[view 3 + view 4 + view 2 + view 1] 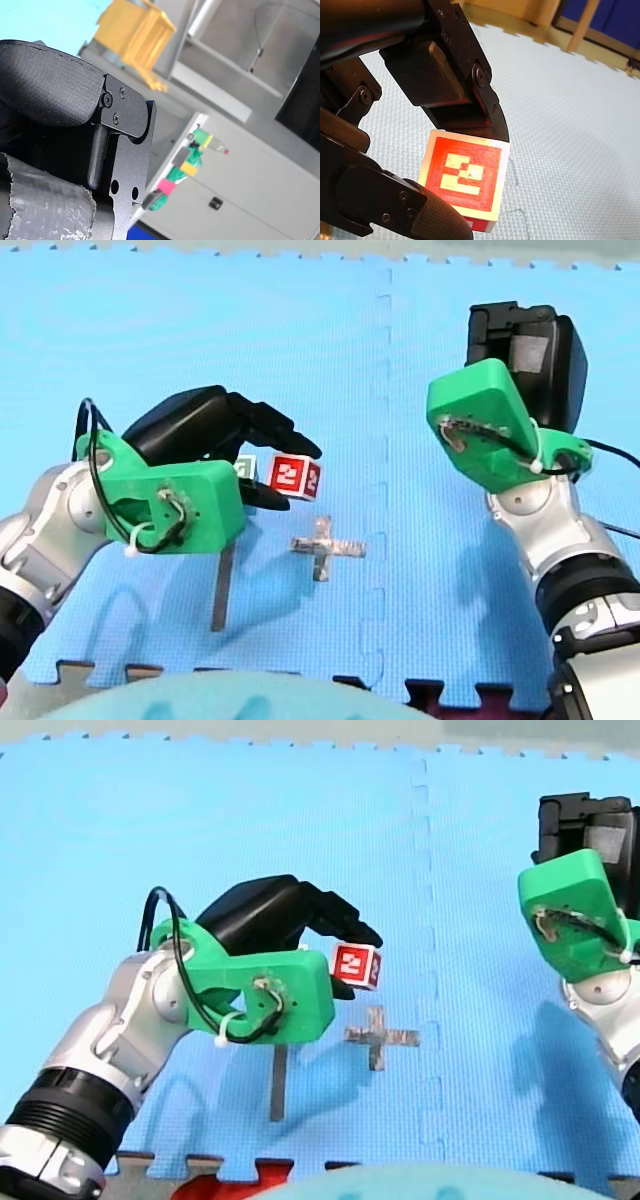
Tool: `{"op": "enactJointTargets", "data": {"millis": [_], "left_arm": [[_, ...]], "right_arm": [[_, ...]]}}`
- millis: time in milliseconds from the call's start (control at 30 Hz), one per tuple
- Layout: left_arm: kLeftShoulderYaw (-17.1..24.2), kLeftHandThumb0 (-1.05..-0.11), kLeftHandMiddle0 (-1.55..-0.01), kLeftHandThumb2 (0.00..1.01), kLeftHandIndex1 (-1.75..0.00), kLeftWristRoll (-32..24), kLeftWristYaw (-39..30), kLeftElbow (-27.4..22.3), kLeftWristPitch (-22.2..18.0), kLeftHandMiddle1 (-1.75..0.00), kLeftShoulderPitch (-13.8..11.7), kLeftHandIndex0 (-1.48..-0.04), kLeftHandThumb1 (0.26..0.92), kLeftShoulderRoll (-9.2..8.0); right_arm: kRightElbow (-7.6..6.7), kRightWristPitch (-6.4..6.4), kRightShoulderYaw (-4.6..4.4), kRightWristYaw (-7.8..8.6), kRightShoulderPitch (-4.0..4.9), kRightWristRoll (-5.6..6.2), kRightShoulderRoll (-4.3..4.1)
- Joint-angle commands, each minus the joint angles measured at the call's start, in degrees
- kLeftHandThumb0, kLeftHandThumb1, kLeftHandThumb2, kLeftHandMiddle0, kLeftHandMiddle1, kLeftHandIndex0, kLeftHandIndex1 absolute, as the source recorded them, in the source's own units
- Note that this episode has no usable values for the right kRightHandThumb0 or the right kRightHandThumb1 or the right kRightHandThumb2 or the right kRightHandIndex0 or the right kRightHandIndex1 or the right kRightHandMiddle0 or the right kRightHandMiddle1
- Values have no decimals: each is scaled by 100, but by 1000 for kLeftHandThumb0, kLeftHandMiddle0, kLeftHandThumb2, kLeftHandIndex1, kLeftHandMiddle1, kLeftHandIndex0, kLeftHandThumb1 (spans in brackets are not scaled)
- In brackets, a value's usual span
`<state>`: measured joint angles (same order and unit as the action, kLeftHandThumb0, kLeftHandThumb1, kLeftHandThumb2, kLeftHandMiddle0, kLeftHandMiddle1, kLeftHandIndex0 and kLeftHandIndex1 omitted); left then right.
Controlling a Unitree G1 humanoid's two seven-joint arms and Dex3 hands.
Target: Stack cube left
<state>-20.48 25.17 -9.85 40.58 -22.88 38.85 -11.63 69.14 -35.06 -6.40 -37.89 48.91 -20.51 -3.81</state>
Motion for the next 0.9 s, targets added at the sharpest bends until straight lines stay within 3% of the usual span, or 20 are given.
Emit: {"op": "enactJointTargets", "data": {"millis": [0, 233, 567, 867], "left_arm": [[-11, -483, -967, 0, -2, -24, -37, 138, -111, -1746, 101, -1328, 767, -18], [-147, -477, -974, 0, -3, 104, -249, 350, -140, -1746, 302, -1330, 765, -28], [-336, -472, -986, 3, -4, 229, -148, 1121, -350, -1746, 601, -1336, 758, 212], [-379, -460, -1008, 2, -6, 247, -139, 1299, -427, -1746, 709, -1341, 757, 290]], "right_arm": [[-8, 41, 1, -18, 51, 8, 7], [24, 112, -3, -57, 130, 8, 63], [48, 136, 5, -117, 194, 27, 162], [41, 129, -6, -171, 227, 9, 158]]}}
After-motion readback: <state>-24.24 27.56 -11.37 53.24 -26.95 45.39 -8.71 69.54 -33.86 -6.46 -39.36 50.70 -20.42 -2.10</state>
